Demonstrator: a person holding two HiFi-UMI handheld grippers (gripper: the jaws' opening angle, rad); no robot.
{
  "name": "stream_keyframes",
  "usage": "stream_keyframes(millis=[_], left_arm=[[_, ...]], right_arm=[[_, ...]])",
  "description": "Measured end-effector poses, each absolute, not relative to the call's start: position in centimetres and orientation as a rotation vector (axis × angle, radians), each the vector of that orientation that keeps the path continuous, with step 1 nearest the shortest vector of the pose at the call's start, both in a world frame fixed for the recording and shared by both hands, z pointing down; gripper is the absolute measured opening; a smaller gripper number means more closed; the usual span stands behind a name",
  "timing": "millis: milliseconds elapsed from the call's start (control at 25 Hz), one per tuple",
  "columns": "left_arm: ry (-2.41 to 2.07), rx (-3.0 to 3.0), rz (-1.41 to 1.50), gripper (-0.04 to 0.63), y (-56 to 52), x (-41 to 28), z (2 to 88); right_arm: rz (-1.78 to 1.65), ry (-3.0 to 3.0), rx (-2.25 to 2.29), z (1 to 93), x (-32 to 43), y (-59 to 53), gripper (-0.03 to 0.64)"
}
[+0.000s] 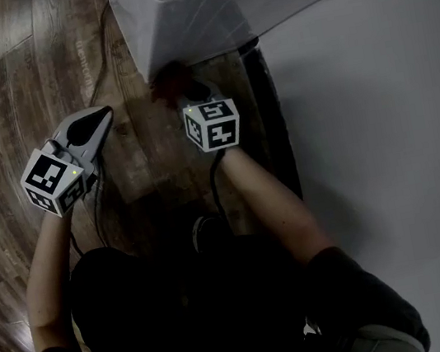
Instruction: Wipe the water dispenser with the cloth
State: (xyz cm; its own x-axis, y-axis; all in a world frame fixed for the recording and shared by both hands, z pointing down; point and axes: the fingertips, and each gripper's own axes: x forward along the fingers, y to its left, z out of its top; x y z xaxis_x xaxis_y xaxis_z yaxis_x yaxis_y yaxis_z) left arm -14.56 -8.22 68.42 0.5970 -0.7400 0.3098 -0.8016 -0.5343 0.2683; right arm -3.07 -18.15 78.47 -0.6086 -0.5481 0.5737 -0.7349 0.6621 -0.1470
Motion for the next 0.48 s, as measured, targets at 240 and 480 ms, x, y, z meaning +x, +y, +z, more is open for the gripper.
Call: stream_keyframes(millis=[240,480], left_arm=[[-1.337,2.536,0.037,0.017,-9.7,-15.6,59.4],[-1.487,2.725,-0.122,0.017,-11.0,-17.0,43.3]], right_arm=[[0.475,-2.522,1.062,67.8,0.4,-17.6,0.064],[0.16,-2.731,1.035,45.6,2.2,-18.2,0.064]])
